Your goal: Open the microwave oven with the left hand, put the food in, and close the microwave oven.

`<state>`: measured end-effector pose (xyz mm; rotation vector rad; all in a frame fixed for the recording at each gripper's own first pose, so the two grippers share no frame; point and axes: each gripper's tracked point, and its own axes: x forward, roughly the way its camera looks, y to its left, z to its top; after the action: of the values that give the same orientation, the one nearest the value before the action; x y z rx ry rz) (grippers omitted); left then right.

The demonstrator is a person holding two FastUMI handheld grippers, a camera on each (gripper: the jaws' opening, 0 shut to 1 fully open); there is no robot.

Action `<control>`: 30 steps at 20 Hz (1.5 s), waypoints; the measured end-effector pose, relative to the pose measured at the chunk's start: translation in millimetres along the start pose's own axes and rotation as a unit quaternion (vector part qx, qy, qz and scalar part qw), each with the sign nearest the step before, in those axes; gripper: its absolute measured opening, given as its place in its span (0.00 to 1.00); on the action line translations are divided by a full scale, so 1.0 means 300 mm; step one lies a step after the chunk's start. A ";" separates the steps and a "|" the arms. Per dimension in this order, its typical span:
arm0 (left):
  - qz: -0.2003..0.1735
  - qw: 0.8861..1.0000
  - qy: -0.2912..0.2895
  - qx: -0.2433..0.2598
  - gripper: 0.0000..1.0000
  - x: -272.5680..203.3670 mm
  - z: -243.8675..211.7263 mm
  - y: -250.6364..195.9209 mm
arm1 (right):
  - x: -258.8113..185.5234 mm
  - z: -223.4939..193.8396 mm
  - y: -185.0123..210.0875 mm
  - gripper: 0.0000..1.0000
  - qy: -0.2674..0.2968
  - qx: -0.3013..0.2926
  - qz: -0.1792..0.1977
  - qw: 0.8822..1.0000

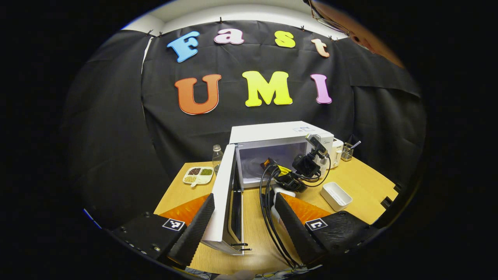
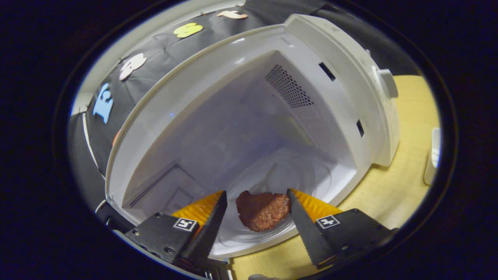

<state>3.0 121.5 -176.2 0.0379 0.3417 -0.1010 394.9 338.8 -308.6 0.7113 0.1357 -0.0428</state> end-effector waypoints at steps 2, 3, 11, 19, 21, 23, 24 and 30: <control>0.005 1.000 -0.005 -0.008 0.96 -0.005 0.006 0.008 | -0.030 0.036 0.003 0.99 -0.007 -0.025 0.001 1.000; 0.008 1.000 -0.006 -0.012 0.97 -0.007 0.009 0.008 | -0.046 0.057 0.004 0.99 -0.013 -0.040 0.000 0.999; 0.029 0.999 -0.033 -0.022 0.96 -0.063 0.079 0.064 | -0.337 0.239 -0.025 0.89 0.028 -0.157 0.029 0.987; 0.071 0.994 -0.077 -0.037 0.96 -0.121 0.171 0.229 | -0.812 0.561 -0.141 1.00 0.091 -0.284 0.056 0.953; 0.086 0.992 -0.079 -0.042 0.96 -0.128 0.160 0.276 | -0.905 0.629 -0.169 1.00 0.094 -0.309 0.056 0.945; 0.090 0.991 -0.079 -0.053 0.96 -0.129 0.137 0.309 | -0.990 0.686 -0.202 1.00 0.096 -0.320 0.049 0.941; 0.092 0.991 -0.078 -0.058 0.96 -0.130 0.124 0.325 | -1.026 0.702 -0.213 1.00 0.100 -0.322 0.045 0.940; 0.081 0.991 -0.087 -0.068 0.93 -0.110 0.027 0.383 | -1.155 0.785 -0.203 1.00 0.098 -0.318 0.040 0.942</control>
<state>-13.1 238.4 -155.0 -0.0780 0.1700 0.0805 72.4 136.6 -123.6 0.0699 0.2957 0.1472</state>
